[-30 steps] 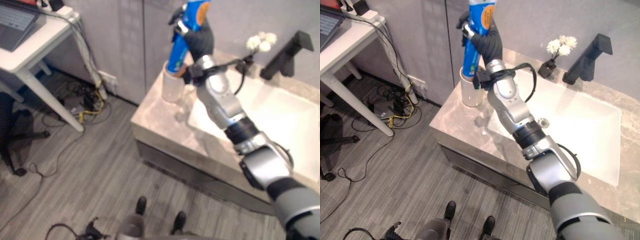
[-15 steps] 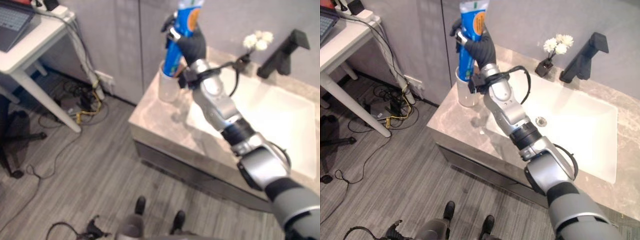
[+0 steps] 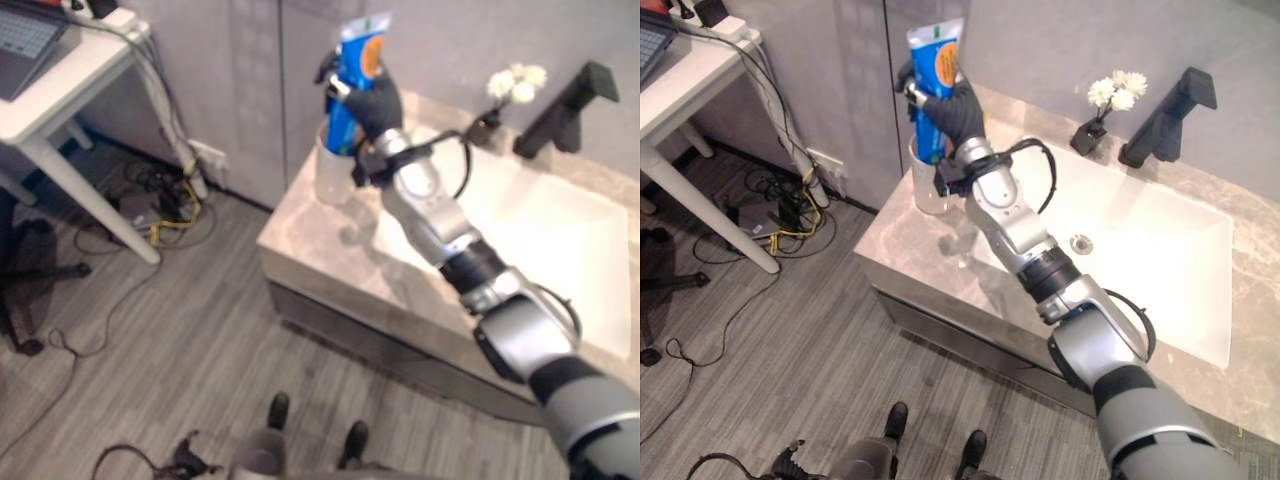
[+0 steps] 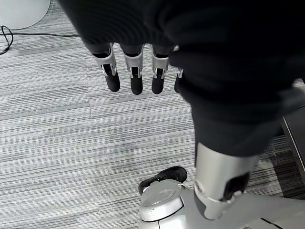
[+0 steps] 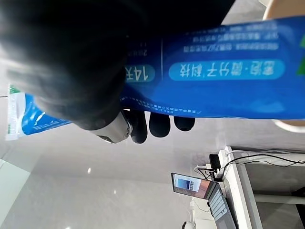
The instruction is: Put brush and paste in cup on sink, flatten towel.
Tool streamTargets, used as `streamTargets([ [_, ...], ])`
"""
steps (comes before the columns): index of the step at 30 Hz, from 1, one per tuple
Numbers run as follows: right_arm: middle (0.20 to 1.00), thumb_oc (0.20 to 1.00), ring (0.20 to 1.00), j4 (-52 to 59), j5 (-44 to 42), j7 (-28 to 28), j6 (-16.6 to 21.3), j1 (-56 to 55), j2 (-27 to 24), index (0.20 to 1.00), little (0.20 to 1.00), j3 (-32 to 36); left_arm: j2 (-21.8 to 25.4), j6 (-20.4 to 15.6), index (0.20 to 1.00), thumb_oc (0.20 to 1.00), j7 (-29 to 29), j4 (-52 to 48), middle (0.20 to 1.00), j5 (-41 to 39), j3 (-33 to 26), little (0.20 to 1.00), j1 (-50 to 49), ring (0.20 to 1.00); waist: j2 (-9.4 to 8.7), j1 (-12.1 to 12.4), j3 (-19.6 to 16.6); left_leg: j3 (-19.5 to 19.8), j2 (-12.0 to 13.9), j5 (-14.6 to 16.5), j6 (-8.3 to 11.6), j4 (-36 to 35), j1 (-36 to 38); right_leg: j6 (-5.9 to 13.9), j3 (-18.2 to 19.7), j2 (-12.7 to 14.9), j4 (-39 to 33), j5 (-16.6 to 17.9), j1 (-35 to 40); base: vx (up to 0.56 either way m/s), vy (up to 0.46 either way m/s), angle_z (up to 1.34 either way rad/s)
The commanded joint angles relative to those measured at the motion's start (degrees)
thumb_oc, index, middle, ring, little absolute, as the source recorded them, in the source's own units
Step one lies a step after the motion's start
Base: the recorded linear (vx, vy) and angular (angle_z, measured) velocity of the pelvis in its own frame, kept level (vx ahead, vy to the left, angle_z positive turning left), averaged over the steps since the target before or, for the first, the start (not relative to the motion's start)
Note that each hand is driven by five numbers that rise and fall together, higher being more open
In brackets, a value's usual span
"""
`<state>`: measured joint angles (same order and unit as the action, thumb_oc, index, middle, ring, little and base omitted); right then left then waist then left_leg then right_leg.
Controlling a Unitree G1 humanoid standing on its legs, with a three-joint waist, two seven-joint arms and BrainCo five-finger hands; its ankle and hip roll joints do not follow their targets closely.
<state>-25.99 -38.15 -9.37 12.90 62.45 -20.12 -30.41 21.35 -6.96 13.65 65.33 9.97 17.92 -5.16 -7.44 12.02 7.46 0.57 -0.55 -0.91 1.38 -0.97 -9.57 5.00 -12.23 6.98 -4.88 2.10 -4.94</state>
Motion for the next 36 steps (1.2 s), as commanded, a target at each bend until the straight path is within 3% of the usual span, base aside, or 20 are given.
streamTargets([
  [1, 0.200, 0.200, 0.200, -0.69, 2.09, 0.32, 3.32, 4.50, -0.94, 0.200, 0.200, 0.01, 0.31, -0.31, 1.000, 1.000, 1.35, 2.24, 1.000, -0.82, 0.35, 1.000, 1.12, 1.000, -0.48, 0.77, 0.94, 0.66, 0.15, 5.60, -2.79, 1.11, 3.51, 2.55, 1.29, 2.44, -0.12, 3.02, 2.12, 0.00, 0.000, 0.00],
  [10, 0.200, 0.200, 0.200, -1.69, 2.87, 0.33, 2.94, 4.33, -0.59, 0.200, 0.200, -0.52, 0.22, -0.38, 1.000, 1.000, 1.58, 2.06, 1.000, -1.17, 0.32, 1.000, 1.23, 1.000, -0.52, 0.67, 1.13, 0.51, 0.28, 5.64, -2.85, 1.23, 3.46, 2.50, 1.53, 2.43, -0.12, 2.99, 1.99, 0.00, 0.000, 0.00],
  [11, 0.583, 0.583, 0.583, -1.71, 3.51, 0.53, 2.76, 4.43, -0.70, 0.583, 0.583, -0.90, 0.15, -0.39, 1.000, 1.000, 1.66, 2.05, 1.000, -1.09, 0.37, 1.000, 1.12, 1.000, -0.57, 0.70, 1.16, 0.55, 0.28, 5.65, -2.84, 1.25, 3.44, 2.51, 1.54, 2.41, -0.12, 2.96, 1.96, 0.00, 0.000, 0.00],
  [12, 0.915, 0.915, 0.915, -1.78, 5.24, -0.20, 2.57, 4.52, -1.01, 0.915, 0.915, -1.16, 0.11, -0.42, 1.000, 1.000, 1.57, 2.13, 1.000, -1.27, 0.21, 1.000, 1.17, 1.000, -0.59, 0.68, 1.15, 0.58, 0.29, 5.63, -2.87, 1.15, 3.45, 2.51, 1.62, 2.37, -0.12, 2.94, 1.89, 0.00, 0.000, 0.00],
  [13, 1.000, 1.000, 1.000, -1.68, 5.80, -0.34, 2.61, 4.57, -1.31, 1.000, 1.000, -1.22, 0.04, -0.46, 1.000, 1.000, 1.64, 2.28, 1.000, -1.32, 0.13, 1.000, 1.22, 1.000, -0.57, 0.66, 1.13, 0.54, 0.29, 5.62, -2.87, 1.13, 3.42, 2.53, 1.70, 2.35, -0.12, 2.98, 1.83, 0.00, 0.000, 0.00],
  [24, 1.000, 1.000, 1.000, -0.80, 8.19, -0.84, 2.61, 4.05, -2.50, 1.000, 1.000, -1.10, -0.46, -0.20, 1.000, 1.000, 1.69, 3.08, 1.000, -1.42, -0.32, 1.000, 0.98, 1.000, -0.25, 0.42, 0.61, 0.19, 0.36, 5.75, -3.01, 0.82, 3.94, 2.56, 2.11, 2.23, -0.12, 2.94, 1.85, 0.00, 0.002, -0.01],
  [36, 1.000, 1.000, 1.000, 6.30, 19.98, -7.75, 3.87, 1.54, -3.51, 1.000, 1.000, 4.13, -0.89, 0.11, 1.000, 1.000, 2.12, 3.56, 1.000, -0.29, -0.07, 1.000, 1.82, 1.000, 0.89, 0.55, 0.26, -0.99, 0.67, 6.37, -2.97, 1.65, 4.58, 2.45, 3.11, 2.02, -0.12, 2.43, 2.00, -0.02, -0.007, -0.05],
])
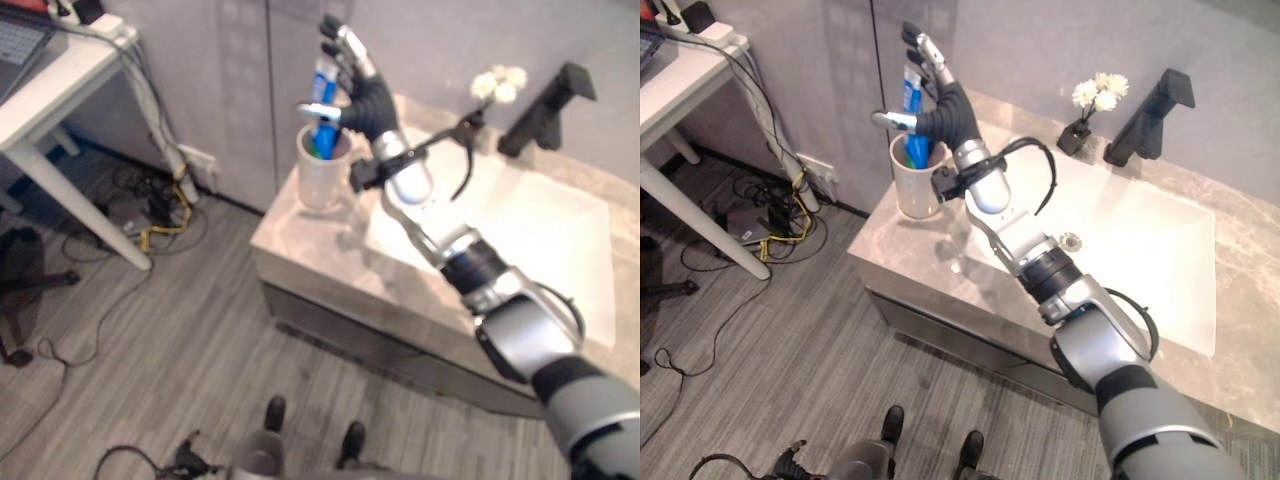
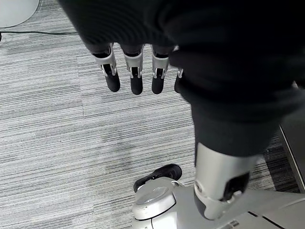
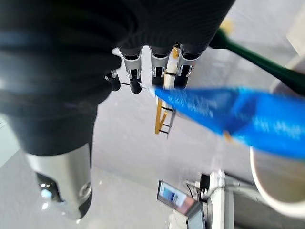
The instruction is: Put brush and paste in cup on sink, flatten towel.
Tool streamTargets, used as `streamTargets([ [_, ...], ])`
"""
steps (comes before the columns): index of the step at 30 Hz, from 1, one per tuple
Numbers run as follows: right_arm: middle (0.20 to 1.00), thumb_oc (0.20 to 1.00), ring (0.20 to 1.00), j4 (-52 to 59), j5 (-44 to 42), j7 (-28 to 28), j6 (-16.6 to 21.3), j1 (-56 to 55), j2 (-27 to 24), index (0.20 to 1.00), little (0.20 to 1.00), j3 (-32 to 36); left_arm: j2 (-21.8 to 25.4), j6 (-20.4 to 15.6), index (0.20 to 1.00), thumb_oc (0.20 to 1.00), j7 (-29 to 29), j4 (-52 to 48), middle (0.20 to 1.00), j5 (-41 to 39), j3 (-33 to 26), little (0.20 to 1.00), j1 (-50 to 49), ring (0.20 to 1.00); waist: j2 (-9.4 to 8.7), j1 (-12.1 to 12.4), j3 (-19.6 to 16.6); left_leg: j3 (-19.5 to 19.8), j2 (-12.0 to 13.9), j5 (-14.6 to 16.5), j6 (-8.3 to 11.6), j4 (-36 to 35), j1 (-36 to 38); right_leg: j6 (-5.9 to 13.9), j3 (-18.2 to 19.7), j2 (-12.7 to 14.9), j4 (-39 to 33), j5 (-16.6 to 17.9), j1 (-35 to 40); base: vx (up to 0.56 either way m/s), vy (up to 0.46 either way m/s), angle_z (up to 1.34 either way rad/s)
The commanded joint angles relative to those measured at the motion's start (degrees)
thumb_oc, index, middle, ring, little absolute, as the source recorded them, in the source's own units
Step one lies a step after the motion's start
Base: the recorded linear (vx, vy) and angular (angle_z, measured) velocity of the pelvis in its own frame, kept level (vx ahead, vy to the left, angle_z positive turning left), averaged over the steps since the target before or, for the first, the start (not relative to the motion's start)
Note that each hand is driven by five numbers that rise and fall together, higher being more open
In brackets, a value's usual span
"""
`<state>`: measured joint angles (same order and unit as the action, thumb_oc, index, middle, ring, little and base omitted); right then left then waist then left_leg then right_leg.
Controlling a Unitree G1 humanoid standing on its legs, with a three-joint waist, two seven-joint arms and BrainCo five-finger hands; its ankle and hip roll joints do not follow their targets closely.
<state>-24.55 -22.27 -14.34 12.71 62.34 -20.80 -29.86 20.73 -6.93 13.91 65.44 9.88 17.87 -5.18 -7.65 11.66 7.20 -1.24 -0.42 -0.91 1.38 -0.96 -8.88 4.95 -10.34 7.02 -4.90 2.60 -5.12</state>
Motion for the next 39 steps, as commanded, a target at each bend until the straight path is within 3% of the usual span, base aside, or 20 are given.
streamTargets([
  [1, 1.000, 1.000, 1.000, 6.47, 4.92, -3.46, 4.54, 1.22, -3.24, 1.000, 1.000, 4.67, -0.29, 0.18, 1.000, 1.000, 1.94, 3.41, 1.000, 0.83, 0.61, 1.000, 2.14, 1.000, 1.17, 0.75, 0.32, 0.78, 0.42, 6.09, -3.05, 1.71, 3.74, 2.43, 1.28, 2.10, -0.10, 2.07, 2.03, 0.00, 0.000, 0.00],
  [9, 1.000, 1.000, 1.000, 13.27, 9.76, -6.70, 5.35, -3.55, -6.60, 1.000, 1.000, 10.87, -0.86, 0.38, 1.000, 1.000, 1.44, 3.48, 1.000, 2.75, 1.16, 1.000, 2.65, 1.000, 2.65, -0.18, -1.06, 0.12, 0.68, 6.43, -2.98, 1.29, 5.69, 2.31, 1.77, 1.89, -0.10, 1.59, 3.30, -0.03, -0.009, -0.04],
  [15, 1.000, 1.000, 1.000, 17.39, 10.86, -8.32, 6.13, -8.96, -8.54, 1.000, 1.000, 16.82, -1.76, 0.45, 1.000, 1.000, 0.48, 1.82, 1.000, 3.05, 1.10, 1.000, 1.51, 1.000, 4.33, -1.69, -2.34, -2.59, 0.67, 6.31, -3.23, 0.56, 7.65, 2.26, 3.66, 1.88, -0.10, 2.06, 3.13, -0.05, 0.004, -0.28],
  [27, 1.000, 1.000, 1.000, 32.55, 22.27, -15.35, 7.55, -41.50, -15.93, 1.000, 1.000, 43.79, -4.22, 0.78, 1.000, 1.000, -0.55, 4.08, 1.000, 4.61, -4.71, 1.000, -0.19, 1.000, 7.02, -7.84, -5.38, -4.16, 1.41, 5.87, -2.93, -2.44, 11.95, 2.10, 4.46, 0.94, -0.10, 0.58, 5.06, -0.02, -0.020, -0.05],
  [31, 1.000, 1.000, 1.000, 25.93, 22.46, -17.18, 6.57, -49.31, -18.82, 1.000, 1.000, 50.37, -4.65, 0.68, 1.000, 1.000, -1.18, 4.88, 1.000, 4.19, -6.52, 1.000, -0.67, 1.000, 7.19, -9.65, -5.66, -5.16, 1.51, 6.02, -2.99, -2.49, 12.75, 2.20, 5.92, 0.57, -0.10, 0.90, 4.88, -0.04, -0.011, -0.18],
  [34, 1.000, 1.000, 1.000, 14.65, 16.29, -13.46, 4.18, -57.26, -20.17, 1.000, 1.000, 52.93, -4.90, 1.10, 1.000, 1.000, -2.03, 5.81, 1.000, 4.09, -7.68, 1.000, -0.60, 1.000, 6.87, -11.33, -5.77, -6.20, 1.69, 5.79, -2.87, -3.51, 13.83, 2.13, 7.02, 0.03, -0.10, 0.99, 4.95, -0.04, -0.023, -0.22],
  [37, 1.000, 1.000, 1.000, 10.02, 16.14, -13.62, 3.18, -61.12, -19.31, 1.000, 1.000, 54.99, -4.98, 1.01, 1.000, 1.000, -2.34, 6.20, 1.000, 4.12, -8.24, 1.000, -0.66, 1.000, 6.82, -11.77, -5.91, -6.31, 1.74, 5.49, -2.85, -3.75, 13.93, 1.97, 7.35, -0.07, -0.10, 1.10, 4.83, -0.02, -0.026, -0.20],
  [38, 1.000, 1.000, 1.000, -2.50, 13.40, -14.19, 2.11, -63.14, -18.71, 1.000, 1.000, 55.62, -4.71, 0.99, 1.000, 1.000, -2.58, 6.22, 1.000, 3.21, -8.38, 1.000, -0.52, 1.000, 6.82, -12.19, -5.81, -6.04, 1.88, 5.54, -2.72, -3.80, 14.15, 1.90, 7.23, -0.27, -0.10, 0.86, 5.12, -0.02, -0.029, -0.13],
  [39, 1.000, 1.000, 1.000, -2.88, 13.26, -14.15, 2.36, -62.94, -18.88, 1.000, 1.000, 55.49, -4.72, 0.99, 1.000, 1.000, -2.59, 6.21, 1.000, 3.19, -8.41, 1.000, -0.50, 1.000, 6.78, -12.17, -5.81, -6.09, 1.83, 5.37, -2.73, -3.87, 14.08, 1.88, 7.29, -0.23, -0.10, 0.97, 4.99, -0.02, -0.027, -0.09],
])
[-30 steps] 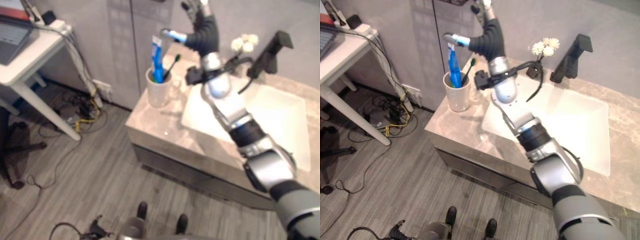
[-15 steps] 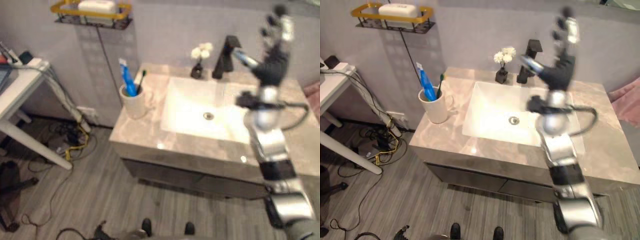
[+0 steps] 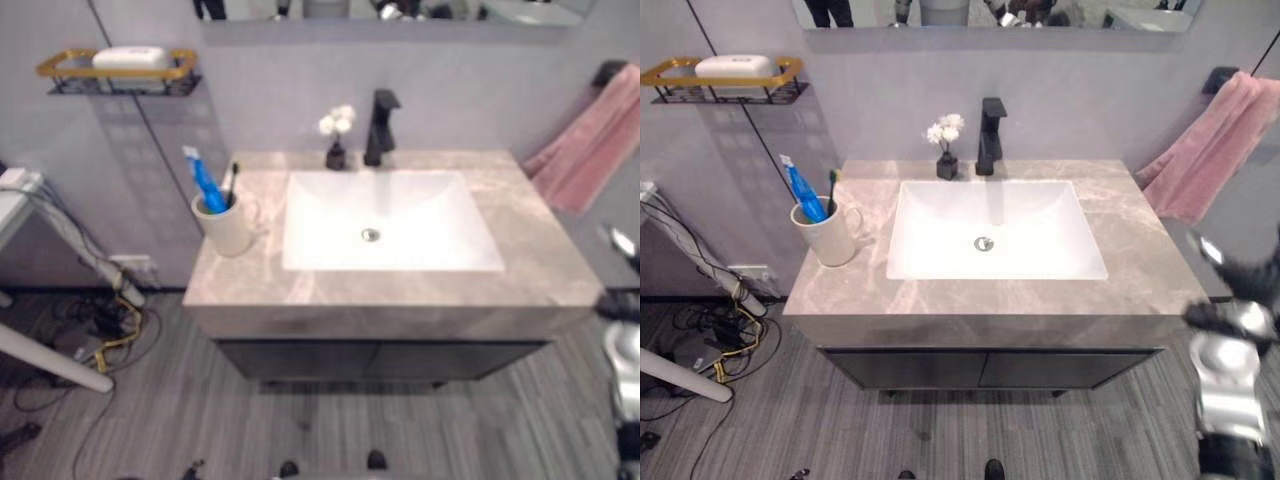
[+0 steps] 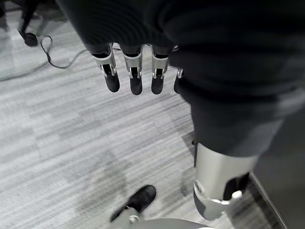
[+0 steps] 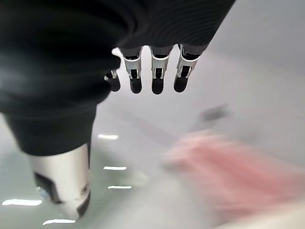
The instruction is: Put brush and paste in cup on sink, flatten towel.
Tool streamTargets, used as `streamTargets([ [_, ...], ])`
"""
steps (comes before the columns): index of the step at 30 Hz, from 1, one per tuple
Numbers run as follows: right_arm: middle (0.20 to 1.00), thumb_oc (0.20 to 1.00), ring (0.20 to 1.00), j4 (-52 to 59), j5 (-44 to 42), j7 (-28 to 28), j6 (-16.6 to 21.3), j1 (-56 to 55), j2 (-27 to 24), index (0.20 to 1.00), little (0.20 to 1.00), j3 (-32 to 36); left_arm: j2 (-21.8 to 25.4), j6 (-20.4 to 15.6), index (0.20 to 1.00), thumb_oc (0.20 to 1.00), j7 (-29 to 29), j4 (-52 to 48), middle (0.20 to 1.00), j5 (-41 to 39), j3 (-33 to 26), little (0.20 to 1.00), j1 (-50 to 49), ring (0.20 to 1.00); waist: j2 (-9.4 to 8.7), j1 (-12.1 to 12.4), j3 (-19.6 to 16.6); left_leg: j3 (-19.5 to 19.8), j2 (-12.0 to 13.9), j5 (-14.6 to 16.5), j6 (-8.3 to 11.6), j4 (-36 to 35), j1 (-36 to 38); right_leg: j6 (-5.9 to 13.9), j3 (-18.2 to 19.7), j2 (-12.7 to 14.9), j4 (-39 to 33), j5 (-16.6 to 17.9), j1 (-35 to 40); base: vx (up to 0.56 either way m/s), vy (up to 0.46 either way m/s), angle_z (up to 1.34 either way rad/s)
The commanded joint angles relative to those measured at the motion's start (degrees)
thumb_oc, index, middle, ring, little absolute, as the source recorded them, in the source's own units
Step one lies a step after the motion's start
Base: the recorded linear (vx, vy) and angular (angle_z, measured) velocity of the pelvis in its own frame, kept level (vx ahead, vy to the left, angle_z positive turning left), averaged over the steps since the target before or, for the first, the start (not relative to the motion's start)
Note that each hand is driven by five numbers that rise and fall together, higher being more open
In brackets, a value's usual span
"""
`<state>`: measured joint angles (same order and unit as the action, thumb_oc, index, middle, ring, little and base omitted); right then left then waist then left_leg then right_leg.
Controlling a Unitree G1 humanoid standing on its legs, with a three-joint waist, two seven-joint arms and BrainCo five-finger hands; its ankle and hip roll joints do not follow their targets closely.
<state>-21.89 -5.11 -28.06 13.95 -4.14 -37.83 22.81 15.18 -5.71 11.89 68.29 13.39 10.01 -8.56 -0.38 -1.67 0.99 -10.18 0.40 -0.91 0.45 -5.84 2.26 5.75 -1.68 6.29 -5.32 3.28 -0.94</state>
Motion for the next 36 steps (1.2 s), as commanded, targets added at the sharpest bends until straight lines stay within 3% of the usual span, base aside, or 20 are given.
streamTargets([
  [1, 1.000, 1.000, 1.000, -8.67, -4.34, -1.05, 0.67, 2.74, -1.42, 1.000, 1.000, 3.33, 0.76, -0.05, 1.000, 1.000, -0.41, 3.59, 1.000, -0.79, -0.82, 1.000, 2.93, 1.000, -0.47, 0.98, 0.35, 2.81, 1.04, 5.26, -1.77, 0.94, 2.90, 1.04, -1.34, 0.46, 0.32, 0.31, 0.75, 0.00, 0.000, 0.00],
  [3, 1.000, 1.000, 1.000, -18.78, -5.29, -1.43, -0.89, 1.61, -1.15, 1.000, 1.000, 3.48, 0.84, -0.09, 1.000, 1.000, -0.28, 3.68, 1.000, -1.46, -1.00, 1.000, 3.16, 1.000, -0.56, 0.76, 0.45, 2.89, 1.13, 5.16, -1.65, 0.88, 2.91, 0.94, -1.48, 0.37, 0.32, 0.15, 0.85, -0.01, -0.019, -0.03],
  [4, 1.000, 1.000, 1.000, -31.09, -10.25, -1.01, -1.35, 2.35, 0.06, 1.000, 1.000, 3.13, 0.81, -0.14, 1.000, 1.000, 0.14, 3.58, 1.000, -2.50, -0.50, 1.000, 3.26, 1.000, -0.53, 0.81, 0.59, 3.03, 1.22, 5.16, -1.57, 0.87, 2.92, 0.90, -1.54, 0.26, 0.32, 0.09, 0.88, -0.03, -0.027, -0.04],
  [5, 1.000, 1.000, 1.000, -31.60, -10.51, -0.84, -1.06, 2.60, -0.15, 1.000, 1.000, 2.93, 0.81, -0.13, 1.000, 1.000, 0.13, 3.58, 1.000, -2.53, -0.54, 1.000, 3.28, 1.000, -0.54, 0.80, 0.59, 3.00, 1.21, 5.14, -1.57, 0.86, 2.90, 0.90, -1.51, 0.27, 0.32, 0.10, 0.84, -0.02, -0.031, 0.05],
  [6, 1.000, 1.000, 1.000, -39.99, -11.92, 0.60, -2.46, 3.00, -0.27, 1.000, 1.000, 1.61, 1.05, -0.26, 1.000, 1.000, 0.30, 3.23, 1.000, -2.73, 0.06, 1.000, 3.37, 1.000, -0.60, 1.00, 0.75, 3.06, 1.27, 5.12, -1.50, 0.86, 2.94, 0.87, -1.65, 0.21, 0.32, 0.06, 0.93, 0.00, 0.000, 0.00],
  [8, 1.000, 1.000, 1.000, -54.33, -14.43, 7.24, -5.81, 5.03, 1.63, 1.000, 1.000, -3.25, 1.53, -0.87, 1.000, 1.000, -0.17, 1.88, 1.000, -3.54, 1.85, 1.000, 3.51, 1.000, -0.57, 1.55, 0.97, 3.20, 1.43, 5.20, -1.36, 1.02, 3.04, 0.83, -1.84, 0.15, 0.32, -0.09, 1.22, -0.01, -0.022, 0.00],
  [11, 1.000, 1.000, 1.000, -59.48, -13.76, 11.19, -7.99, 6.00, 3.53, 1.000, 1.000, -6.60, 1.78, -1.16, 1.000, 1.000, -1.10, 0.27, 1.000, -4.49, 1.95, 1.000, 3.66, 1.000, -0.52, 1.88, 1.09, 3.26, 1.37, 4.98, -1.30, 1.01, 2.91, 0.76, -1.84, 0.17, 0.32, -0.05, 1.14, 0.00, -0.011, -0.01],
  [12, 1.000, 1.000, 1.000, -64.90, -12.02, 15.69, -10.56, 6.55, 6.09, 1.000, 1.000, -9.91, 2.41, -1.69, 1.000, 1.000, -3.07, -2.30, 1.000, -5.75, 2.20, 1.000, 3.87, 1.000, -0.30, 2.43, 1.24, 3.54, 1.35, 4.96, -1.29, 1.10, 2.85, 0.69, -2.18, 0.22, 0.32, -0.14, 1.30, 0.00, 0.000, 0.00],
  [16, 1.000, 1.000, 1.000, -68.07, -6.33, 20.02, -13.01, 6.09, 11.47, 1.000, 1.000, -15.24, 4.23, -2.24, 1.000, 1.000, -6.45, -9.45, 1.000, -6.48, 2.71, 1.000, 2.32, 1.000, 0.13, 2.89, 1.41, 3.98, 1.40, 4.86, -1.30, 0.99, 2.93, 0.61, -2.86, 0.32, 0.32, -0.40, 1.62, 0.00, -0.015, 0.05],
  [19, 1.000, 1.000, 1.000, -59.00, 0.57, 19.44, -10.50, 5.76, 16.78, 1.000, 1.000, -23.58, 4.82, -1.58, 1.000, 1.000, -7.84, -18.39, 1.000, -9.61, 0.81, 1.000, -0.06, 1.000, 0.69, 2.55, 1.80, 4.10, 1.32, 4.46, -1.14, 1.07, 2.61, 0.43, -2.95, 0.40, 0.32, -0.37, 1.64, -0.01, -0.002, 0.12],
  [20, 1.000, 1.000, 1.000, -58.97, 0.57, 19.44, -10.52, 5.73, 16.81, 1.000, 1.000, -23.59, 4.89, -1.47, 1.000, 1.000, -7.90, -18.56, 1.000, -9.62, 0.77, 1.000, -0.16, 1.000, 0.66, 2.53, 1.77, 4.11, 1.32, 4.46, -1.14, 1.08, 2.59, 0.43, -2.96, 0.40, 0.32, -0.37, 1.63, -0.02, 0.014, 0.06],
  [21, 1.000, 1.000, 1.000, -57.13, 1.07, 22.48, -10.10, 4.57, 17.69, 1.000, 1.000, -25.40, 5.95, -2.29, 1.000, 1.000, -11.19, -30.48, 1.000, -14.42, -0.16, 1.000, -3.43, 1.000, 0.93, 2.53, 2.08, 4.55, 1.24, 4.38, -1.17, 1.21, 2.42, 0.32, -3.27, 0.54, 0.32, -0.31, 1.78, 0.00, 0.000, 0.00],
  [22, 1.000, 1.000, 1.000, -57.10, 1.07, 22.49, -10.11, 4.49, 17.72, 1.000, 1.000, -25.47, 6.08, -2.10, 1.000, 1.000, -11.32, -30.82, 1.000, -14.49, -0.27, 1.000, -3.71, 1.000, 0.89, 2.42, 2.00, 4.62, 1.24, 4.39, -1.17, 1.22, 2.42, 0.32, -3.34, 0.54, 0.32, -0.33, 1.82, 0.00, 0.000, 0.00],
  [25, 1.000, 1.000, 1.000, -59.44, 6.67, 22.31, -11.99, 5.44, 16.42, 1.000, 1.000, -26.58, 12.97, -2.02, 1.000, 1.000, -18.04, -53.53, 1.000, -18.72, -1.62, 1.000, -9.77, 1.000, 1.35, 2.85, 1.79, 5.36, 1.19, 4.28, -1.21, 0.93, 2.48, 0.32, -4.37, 0.82, 0.32, -0.46, 2.39, 0.01, 0.018, 0.18],
  [28, 1.000, 1.000, 1.000, -58.60, 8.15, 23.63, -12.14, 6.20, 15.97, 1.000, 1.000, -27.49, 17.25, -1.51, 1.000, 1.000, -21.37, -66.19, 1.000, -27.95, -5.59, 1.000, -13.20, 1.000, 1.52, 3.25, 1.46, 5.61, 0.98, 4.26, -1.16, 0.84, 2.59, 0.46, -4.92, 1.10, 0.32, -0.50, 2.67, 0.01, 0.025, 0.15],
  [29, 1.000, 1.000, 1.000, -58.60, 8.15, 23.62, -12.14, 6.20, 15.98, 1.000, 1.000, -27.50, 17.27, -1.48, 1.000, 1.000, -21.38, -66.23, 1.000, -27.96, -5.63, 1.000, -13.25, 1.000, 1.50, 3.22, 1.45, 5.62, 0.97, 4.26, -1.16, 0.84, 2.59, 0.46, -4.93, 1.10, 0.32, -0.50, 2.67, 0.01, 0.015, 0.04],
  [30, 1.000, 1.000, 1.000, -56.37, 9.26, 24.28, -11.70, 6.51, 15.43, 1.000, 1.000, -29.11, 20.59, -0.39, 1.000, 1.000, -23.56, -71.14, 1.000, -34.99, -7.24, 1.000, -14.34, 1.000, 1.53, 3.28, 1.17, 5.58, 0.84, 4.20, -1.11, 0.84, 2.64, 0.45, -4.82, 1.16, 0.32, -0.42, 2.74, 0.00, 0.000, 0.00],
  [33, 1.000, 1.000, 1.000, -55.81, 8.71, 24.75, -11.33, 6.41, 15.92, 1.000, 1.000, -29.40, 27.14, -1.27, 1.000, 1.000, -26.73, -82.91, 1.000, -44.58, -10.70, 1.000, -16.58, 1.000, 1.51, 3.54, 0.97, 5.65, 0.73, 4.16, -0.97, 0.84, 2.71, 0.47, -4.57, 1.23, 0.32, -0.31, 2.73, 0.00, 0.000, 0.00],
  [36, 1.000, 1.000, 1.000, -55.95, 8.97, 25.66, -10.96, 5.50, 16.53, 1.000, 1.000, -29.97, 27.92, -2.26, 1.000, 1.000, -26.83, -85.18, 1.000, -49.10, -12.02, 1.000, -16.76, 1.000, 1.36, 3.81, 0.87, 5.82, 0.70, 4.09, -0.88, 0.84, 2.69, 0.48, -4.66, 1.31, 0.32, -0.29, 2.72, 0.00, 0.000, 0.00],
])
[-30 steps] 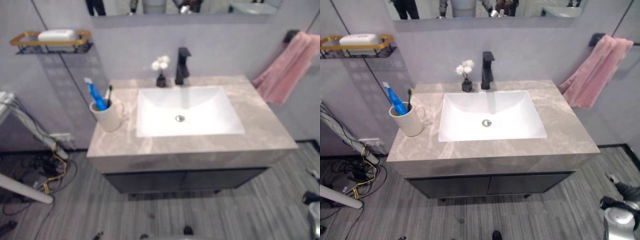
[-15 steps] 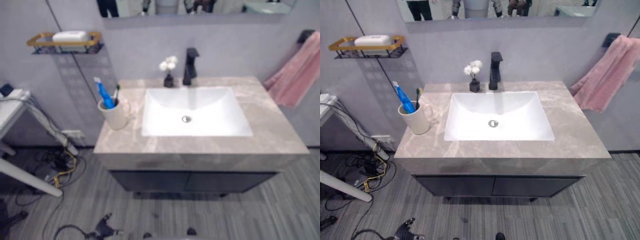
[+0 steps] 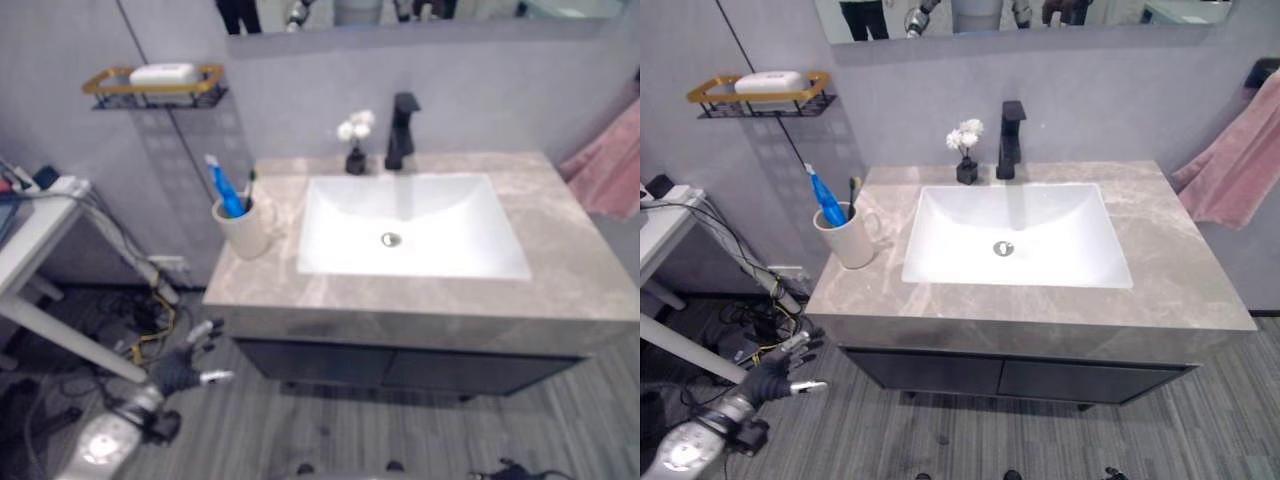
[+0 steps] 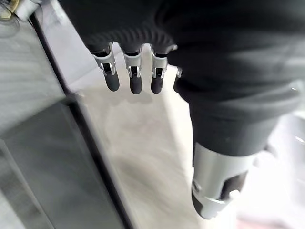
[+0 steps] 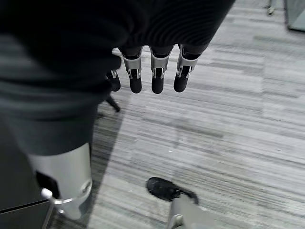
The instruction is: Put brush and paste in cup on sink, flatten towel.
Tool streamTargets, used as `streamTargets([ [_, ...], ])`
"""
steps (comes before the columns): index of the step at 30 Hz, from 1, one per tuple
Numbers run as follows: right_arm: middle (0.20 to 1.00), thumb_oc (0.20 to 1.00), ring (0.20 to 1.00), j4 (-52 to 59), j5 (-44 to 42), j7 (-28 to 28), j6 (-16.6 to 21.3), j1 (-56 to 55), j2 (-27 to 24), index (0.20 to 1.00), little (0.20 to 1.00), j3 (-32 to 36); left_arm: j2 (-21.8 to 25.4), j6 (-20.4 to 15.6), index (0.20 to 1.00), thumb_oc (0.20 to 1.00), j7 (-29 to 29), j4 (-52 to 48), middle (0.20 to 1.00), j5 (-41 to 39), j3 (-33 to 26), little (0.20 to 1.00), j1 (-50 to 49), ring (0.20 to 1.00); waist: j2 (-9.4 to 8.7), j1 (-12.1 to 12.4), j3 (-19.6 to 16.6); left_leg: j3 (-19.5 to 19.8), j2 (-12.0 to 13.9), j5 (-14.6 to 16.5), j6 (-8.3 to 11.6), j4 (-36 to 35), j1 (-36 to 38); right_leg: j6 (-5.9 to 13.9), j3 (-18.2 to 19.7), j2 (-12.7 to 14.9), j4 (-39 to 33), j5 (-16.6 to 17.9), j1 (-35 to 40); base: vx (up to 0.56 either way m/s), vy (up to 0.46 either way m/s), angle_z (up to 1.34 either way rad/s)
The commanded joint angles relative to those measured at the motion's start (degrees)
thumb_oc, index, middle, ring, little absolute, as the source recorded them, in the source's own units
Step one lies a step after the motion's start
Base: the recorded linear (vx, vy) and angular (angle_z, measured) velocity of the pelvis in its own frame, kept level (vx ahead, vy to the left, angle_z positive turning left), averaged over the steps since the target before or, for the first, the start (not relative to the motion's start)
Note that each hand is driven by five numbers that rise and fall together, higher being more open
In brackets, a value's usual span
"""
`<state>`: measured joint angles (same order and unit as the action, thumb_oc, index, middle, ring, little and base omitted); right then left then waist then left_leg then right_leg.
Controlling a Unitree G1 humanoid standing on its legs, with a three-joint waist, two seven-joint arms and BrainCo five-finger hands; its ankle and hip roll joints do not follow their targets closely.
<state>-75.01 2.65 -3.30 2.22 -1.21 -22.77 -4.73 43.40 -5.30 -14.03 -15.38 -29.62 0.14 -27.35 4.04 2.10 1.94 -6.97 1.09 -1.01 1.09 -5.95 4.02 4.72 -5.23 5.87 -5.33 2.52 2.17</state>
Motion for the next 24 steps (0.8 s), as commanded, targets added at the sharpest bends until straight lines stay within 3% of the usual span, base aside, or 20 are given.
streamTargets([
  [1, 1.000, 1.000, 1.000, -2.38, 2.43, 0.98, 1.53, 1.06, 2.49, 1.000, 1.000, -3.93, -1.59, -5.49, 1.000, 1.000, 1.08, -2.63, 1.000, -8.70, -5.17, 1.000, 1.91, 1.000, -3.35, 0.54, -0.12, 2.81, 0.01, 4.04, -1.39, 0.95, 0.81, 1.48, -1.34, 1.78, 0.33, 0.39, -0.37, 0.00, 0.000, 0.00],
  [5, 1.000, 1.000, 1.000, -0.70, 2.52, 0.32, 2.26, -0.84, 3.29, 1.000, 1.000, -4.18, -5.72, -7.29, 1.000, 1.000, 4.82, 1.28, 1.000, -8.27, -6.84, 1.000, 3.01, 1.000, -3.76, 0.59, 0.01, 3.02, 0.01, 3.98, -1.34, 0.95, 0.78, 1.41, -1.64, 1.82, 0.33, 0.31, -0.17, 0.00, -0.002, 0.03],
  [7, 1.000, 1.000, 1.000, -0.41, 2.57, 0.05, 2.48, -1.34, 3.57, 1.000, 1.000, -4.07, -6.98, -7.81, 0.476, 0.476, 6.86, 2.68, 0.476, -5.38, -7.59, 0.476, 4.36, 0.476, -3.88, 0.50, 0.15, 3.09, 0.03, 3.97, -1.32, 0.95, 0.79, 1.35, -1.81, 1.82, 0.33, 0.26, -0.05, 0.00, 0.000, 0.03],
  [9, 1.000, 1.000, 1.000, -0.48, 2.58, -0.06, 2.56, -1.49, 3.38, 1.000, 1.000, -3.98, -7.71, -8.06, 0.244, 0.244, 6.29, 4.07, 0.244, -6.15, -7.45, 0.244, 5.42, 0.244, -4.00, 0.32, 0.10, 2.98, 0.14, 4.05, -1.32, 0.95, 0.80, 1.35, -1.76, 1.82, 0.33, 0.22, -0.07, 0.00, 0.001, 0.02],
  [11, 1.000, 1.000, 1.000, -0.35, 2.46, -0.27, 2.60, -1.73, 3.28, 1.000, 1.000, -3.58, -8.54, -8.26, 0.200, 0.200, 6.79, 5.37, 0.200, -5.40, -6.89, 0.200, 6.87, 0.200, -4.12, 0.12, 0.03, 2.72, 0.23, 4.15, -1.32, 0.95, 0.90, 1.37, -1.57, 1.78, 0.33, 0.26, -0.14, 0.00, 0.000, 0.00],
  [15, 1.000, 1.000, 1.000, 1.54, 8.32, -0.60, 2.91, -1.68, 1.28, 1.000, 1.000, -7.56, -9.08, -8.90, 0.200, 0.200, 7.63, 8.53, 0.200, -3.84, -5.62, 0.200, 10.98, 0.200, -4.57, -0.38, -0.10, 2.02, 0.30, 4.34, -1.21, 0.95, 0.94, 1.44, -0.95, 1.61, 0.33, 0.33, -0.53, 0.00, 0.005, -0.03],
  [24, 1.000, 1.000, 1.000, 0.94, 5.71, -0.88, 2.67, -2.85, 1.17, 1.000, 1.000, -5.25, -10.24, -10.10, 0.200, 0.200, 9.95, 11.92, 0.200, -1.06, -5.88, 0.200, 16.71, 0.200, -5.06, -1.33, -0.29, 0.72, 0.68, 4.68, -1.15, 0.95, 0.94, 1.50, 0.25, 1.24, 0.33, 0.41, -1.34, 0.01, 0.001, -0.08],
])
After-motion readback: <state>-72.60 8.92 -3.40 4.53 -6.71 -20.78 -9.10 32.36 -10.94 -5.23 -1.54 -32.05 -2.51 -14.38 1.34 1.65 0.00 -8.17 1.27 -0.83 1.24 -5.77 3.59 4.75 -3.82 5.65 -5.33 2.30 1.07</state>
